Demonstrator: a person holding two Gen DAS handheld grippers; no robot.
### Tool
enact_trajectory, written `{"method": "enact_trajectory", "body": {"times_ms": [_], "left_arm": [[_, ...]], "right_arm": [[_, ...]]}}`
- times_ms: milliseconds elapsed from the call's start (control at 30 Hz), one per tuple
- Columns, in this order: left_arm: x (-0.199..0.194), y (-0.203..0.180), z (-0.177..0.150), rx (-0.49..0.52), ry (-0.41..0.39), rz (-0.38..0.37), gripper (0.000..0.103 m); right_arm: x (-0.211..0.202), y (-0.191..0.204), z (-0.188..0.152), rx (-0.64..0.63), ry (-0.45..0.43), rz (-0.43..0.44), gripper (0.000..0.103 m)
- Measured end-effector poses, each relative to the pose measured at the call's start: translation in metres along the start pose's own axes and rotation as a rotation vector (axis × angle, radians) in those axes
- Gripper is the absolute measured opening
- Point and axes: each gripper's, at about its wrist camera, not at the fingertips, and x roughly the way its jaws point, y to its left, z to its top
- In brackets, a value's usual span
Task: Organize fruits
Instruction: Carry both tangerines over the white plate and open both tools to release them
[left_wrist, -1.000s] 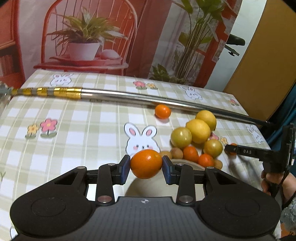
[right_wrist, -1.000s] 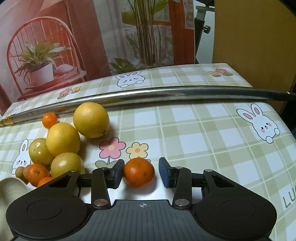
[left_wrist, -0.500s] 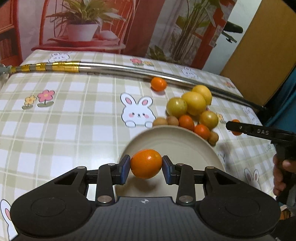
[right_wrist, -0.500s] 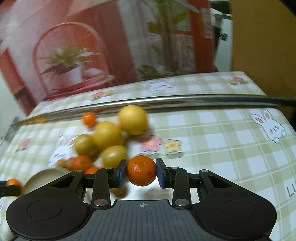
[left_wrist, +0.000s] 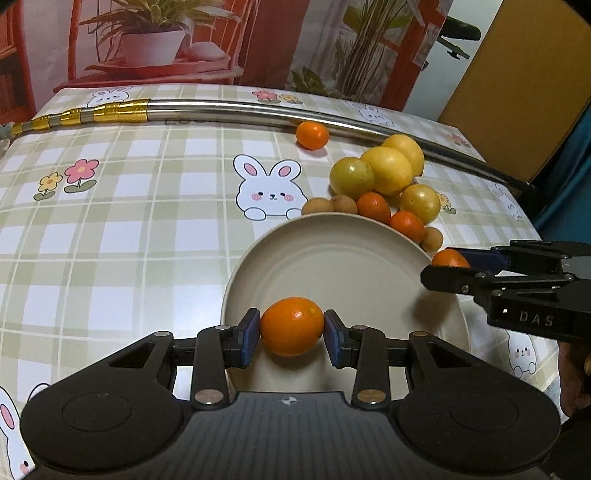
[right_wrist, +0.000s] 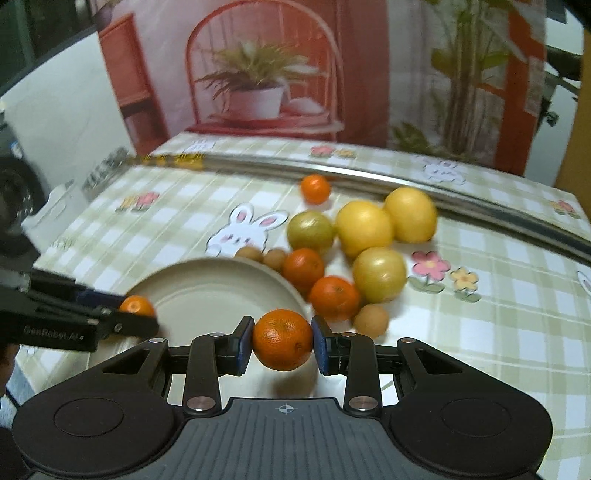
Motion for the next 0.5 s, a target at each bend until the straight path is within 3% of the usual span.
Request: {"method": "enact_trajectory", "body": {"times_ms": [500], "left_arm": [[0.002, -0.001, -0.002, 0.007, 0.001, 0.037, 0.039]], "right_arm": [[0.019, 0.001, -0.014, 0.035, 0.096, 0.017, 0.031]]}}
